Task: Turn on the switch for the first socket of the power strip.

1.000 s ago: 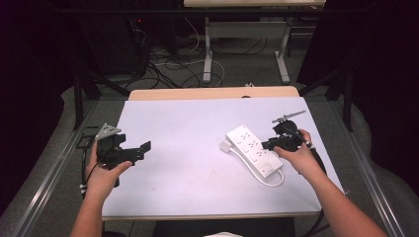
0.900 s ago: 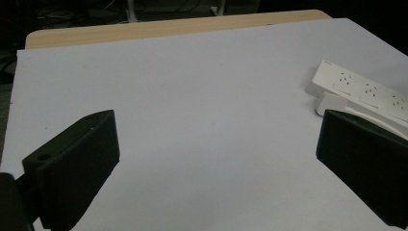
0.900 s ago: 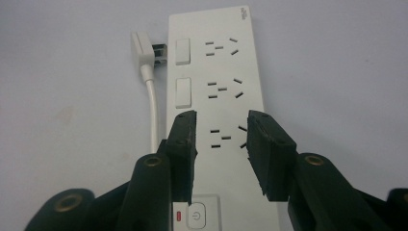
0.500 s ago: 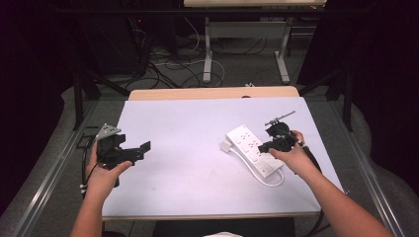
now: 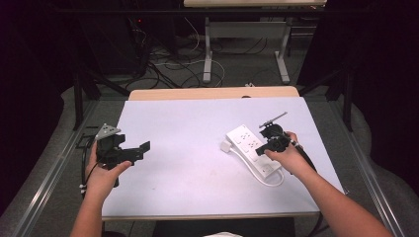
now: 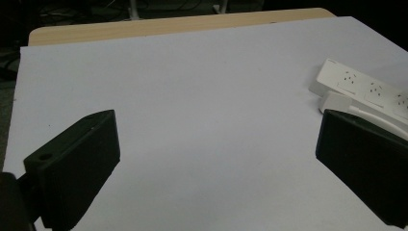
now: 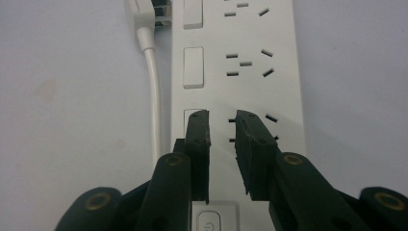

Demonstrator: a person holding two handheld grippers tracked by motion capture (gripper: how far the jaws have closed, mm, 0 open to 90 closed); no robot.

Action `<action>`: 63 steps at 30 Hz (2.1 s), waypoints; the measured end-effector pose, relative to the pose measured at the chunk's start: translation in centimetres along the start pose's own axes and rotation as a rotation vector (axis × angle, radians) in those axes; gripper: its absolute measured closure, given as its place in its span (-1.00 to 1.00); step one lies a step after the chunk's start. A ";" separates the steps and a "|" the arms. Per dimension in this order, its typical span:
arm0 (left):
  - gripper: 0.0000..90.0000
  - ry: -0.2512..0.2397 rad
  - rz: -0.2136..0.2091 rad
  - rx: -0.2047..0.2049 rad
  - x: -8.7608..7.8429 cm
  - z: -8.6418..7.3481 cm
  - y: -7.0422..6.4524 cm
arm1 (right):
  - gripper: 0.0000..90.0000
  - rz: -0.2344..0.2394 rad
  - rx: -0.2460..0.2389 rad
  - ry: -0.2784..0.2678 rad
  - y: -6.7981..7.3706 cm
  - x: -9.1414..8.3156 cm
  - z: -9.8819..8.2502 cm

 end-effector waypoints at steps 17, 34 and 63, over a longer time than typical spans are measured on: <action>-0.96 0.002 0.002 0.004 0.0 -0.1 0.2 | 0.82 0.022 0.016 0.071 0.4 1.7 -0.1; -0.96 0.006 0.004 0.005 0.1 -0.1 0.2 | 0.88 0.037 0.016 0.104 0.8 2.0 -0.2; -0.96 0.011 0.006 0.009 0.0 -0.1 0.2 | 0.98 0.047 0.042 0.095 0.3 1.9 -0.5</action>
Point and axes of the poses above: each handheld gripper's, and its own axes: x roughly forward along the jaws, z roughly out of its top, y roughly to its left, the point moved 8 cm from there along x, roughly forward along the jaws, and after that the axes turned 13 degrees about y, right-handed, at the moved point
